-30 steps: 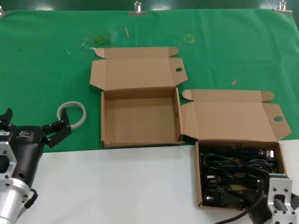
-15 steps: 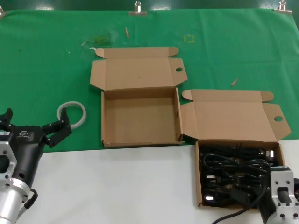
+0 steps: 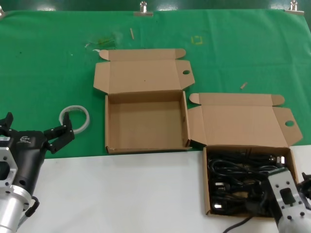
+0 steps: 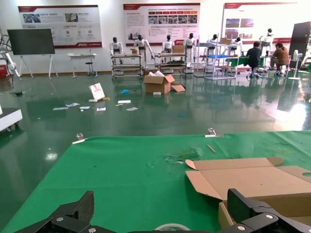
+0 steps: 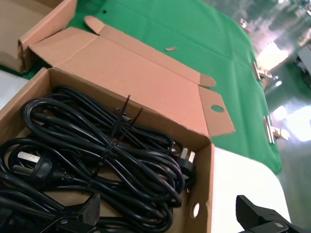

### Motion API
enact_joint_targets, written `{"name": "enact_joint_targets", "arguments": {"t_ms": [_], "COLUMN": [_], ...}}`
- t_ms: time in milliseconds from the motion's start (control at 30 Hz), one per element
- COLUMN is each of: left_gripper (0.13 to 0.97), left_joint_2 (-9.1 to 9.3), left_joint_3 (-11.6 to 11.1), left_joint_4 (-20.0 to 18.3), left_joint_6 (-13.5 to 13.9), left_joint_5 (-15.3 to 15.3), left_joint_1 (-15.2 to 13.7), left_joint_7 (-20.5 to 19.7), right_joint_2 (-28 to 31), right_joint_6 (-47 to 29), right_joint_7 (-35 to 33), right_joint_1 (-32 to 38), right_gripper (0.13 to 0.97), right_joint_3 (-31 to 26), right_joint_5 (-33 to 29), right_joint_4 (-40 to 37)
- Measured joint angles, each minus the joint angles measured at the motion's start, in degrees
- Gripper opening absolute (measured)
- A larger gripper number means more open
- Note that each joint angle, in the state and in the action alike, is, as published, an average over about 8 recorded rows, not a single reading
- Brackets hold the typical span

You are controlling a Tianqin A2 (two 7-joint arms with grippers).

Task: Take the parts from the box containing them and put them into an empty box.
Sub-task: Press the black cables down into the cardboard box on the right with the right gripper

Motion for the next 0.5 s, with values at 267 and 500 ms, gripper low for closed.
{"name": "enact_joint_targets", "arguments": {"t_ms": [267,500], "left_gripper": [0.965,0.965], "left_joint_2": [0.00,0.00], "left_joint_3": [0.0,0.0], "left_joint_4": [0.0,0.0], "left_joint_6": [0.0,0.0], "left_joint_5": [0.0,0.0], "left_joint_1": [0.0,0.0], "left_joint_7": [0.0,0.0], "right_joint_2": [0.0,0.0], "right_joint_6": [0.3,-1.7], "right_joint_7": [-4.4,-5.4], "right_joint_1": [3.0,5.4], "right_gripper": [0.966,0.966], "right_joint_3": [-0.9,-1.1], "right_joint_5": [0.0,0.0], "right_joint_4": [-2.0,-5.5]}}
